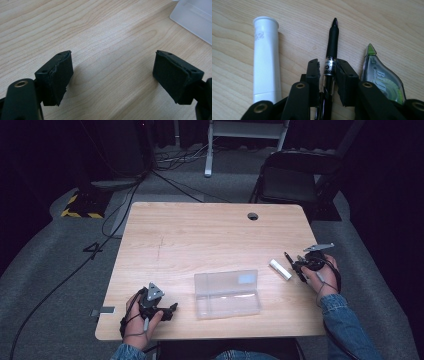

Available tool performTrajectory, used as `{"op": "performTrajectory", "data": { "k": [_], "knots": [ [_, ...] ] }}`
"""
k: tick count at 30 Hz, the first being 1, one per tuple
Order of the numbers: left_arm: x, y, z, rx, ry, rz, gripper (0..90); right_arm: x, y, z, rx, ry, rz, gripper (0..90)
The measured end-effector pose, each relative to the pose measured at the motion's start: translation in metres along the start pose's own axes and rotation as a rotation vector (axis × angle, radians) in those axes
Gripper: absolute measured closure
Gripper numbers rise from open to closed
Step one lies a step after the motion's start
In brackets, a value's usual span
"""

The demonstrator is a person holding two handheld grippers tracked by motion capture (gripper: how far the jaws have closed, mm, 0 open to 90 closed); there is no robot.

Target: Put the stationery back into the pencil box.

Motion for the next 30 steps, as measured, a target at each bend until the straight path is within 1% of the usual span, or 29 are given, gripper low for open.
{"op": "performTrajectory", "data": {
  "k": [1,2,5,8,11,13,16,18,19,22,23,24,25,28,29,30],
  "knots": [
    [0.000,0.000,0.000,-0.004,-0.002,0.002,17.0,-0.001,-0.001,0.000,0.001,-0.004,0.009,75.9],
    [0.000,0.000,0.000,-0.007,-0.002,0.001,17.0,-0.002,-0.001,0.000,-0.011,-0.002,0.009,77.9],
    [-0.001,0.000,-0.001,-0.001,-0.006,-0.003,17.0,-0.002,-0.001,-0.001,-0.015,-0.010,0.015,79.1],
    [-0.001,0.001,-0.001,0.001,-0.005,-0.007,16.9,-0.002,-0.002,-0.003,-0.039,-0.012,0.012,79.8],
    [-0.002,0.002,-0.001,-0.008,-0.003,-0.006,16.9,-0.002,-0.002,-0.004,-0.040,-0.016,0.014,79.9],
    [-0.002,0.002,-0.001,-0.003,-0.003,-0.006,16.9,-0.001,-0.002,-0.003,-0.039,-0.015,0.015,79.9],
    [-0.003,0.003,-0.001,-0.003,0.004,-0.008,16.9,0.001,0.000,-0.004,-0.044,-0.016,-0.003,79.9],
    [-0.005,0.004,-0.001,0.010,0.007,-0.010,16.9,0.005,0.002,-0.005,-0.045,-0.017,-0.013,79.9],
    [-0.005,0.005,0.000,0.007,0.009,-0.009,16.9,0.008,0.003,-0.005,-0.042,-0.013,-0.022,80.0],
    [-0.009,0.009,-0.001,0.022,0.018,-0.013,16.9,0.015,0.008,-0.003,-0.041,-0.007,-0.040,79.9],
    [-0.011,0.011,-0.001,0.028,0.023,-0.015,16.9,0.019,0.010,-0.001,-0.040,-0.001,-0.051,80.0],
    [-0.012,0.012,-0.001,0.022,0.026,-0.014,16.9,0.022,0.012,0.001,-0.034,0.003,-0.059,80.0],
    [-0.014,0.014,-0.003,0.031,0.023,-0.017,16.7,0.025,0.014,0.002,-0.032,0.009,-0.063,80.0],
    [-0.017,0.017,-0.004,0.026,0.029,-0.014,16.7,0.034,0.019,0.009,-0.020,0.024,-0.084,80.0],
    [-0.017,0.017,-0.004,0.026,0.029,-0.014,16.7,0.034,0.019,0.009,-0.020,0.024,-0.084,80.0],
    [-0.018,0.017,-0.005,0.032,0.030,-0.016,16.7,0.042,0.024,0.014,-0.009,0.035,-0.101,80.0]
  ]
}}
Point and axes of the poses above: each handheld gripper's, and its own axes: x roughly backward along the jaws, y roughly out of its top, z roughly to its left, the point moved 9 cm from there along -x, roughly forward along the jaws, and after that the axes turned 13 degrees about -y, right-handed, at the moved point
